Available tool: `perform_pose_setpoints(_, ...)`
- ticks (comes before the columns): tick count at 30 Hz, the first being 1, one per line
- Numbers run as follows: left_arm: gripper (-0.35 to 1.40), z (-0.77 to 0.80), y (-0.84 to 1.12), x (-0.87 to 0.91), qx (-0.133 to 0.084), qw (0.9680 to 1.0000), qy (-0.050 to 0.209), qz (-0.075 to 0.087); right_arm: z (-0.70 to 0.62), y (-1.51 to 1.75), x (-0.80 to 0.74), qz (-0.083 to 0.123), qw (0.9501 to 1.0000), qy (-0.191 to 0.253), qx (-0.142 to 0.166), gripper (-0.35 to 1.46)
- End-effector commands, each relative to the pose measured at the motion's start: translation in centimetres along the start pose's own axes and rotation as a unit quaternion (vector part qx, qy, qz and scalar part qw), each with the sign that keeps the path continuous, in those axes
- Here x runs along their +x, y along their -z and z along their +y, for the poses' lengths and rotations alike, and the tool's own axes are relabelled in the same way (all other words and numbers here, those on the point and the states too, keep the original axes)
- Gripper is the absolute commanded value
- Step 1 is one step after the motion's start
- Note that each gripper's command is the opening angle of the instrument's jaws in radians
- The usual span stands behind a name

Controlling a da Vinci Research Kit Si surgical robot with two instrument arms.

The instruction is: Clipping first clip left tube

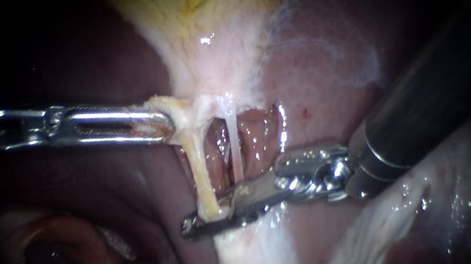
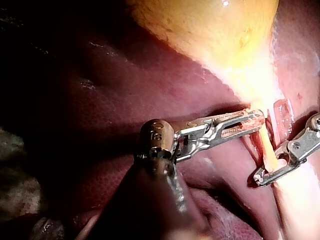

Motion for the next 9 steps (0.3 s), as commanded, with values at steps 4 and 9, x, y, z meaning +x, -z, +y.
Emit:
perform_pose_setpoints(4,-0.35,0.01,0.0,0.0,0.0,1.0,0.0,0.0,0.01,0.0,-0.01,-0.001,1.0,0.0,0.0,-0.35)
perform_pose_setpoints(9,-0.35,0.01,0.0,0.0,0.0,1.0,0.0,0.0,0.02,0.01,-0.02,-0.001,1.0,0.0,0.0,-0.35)
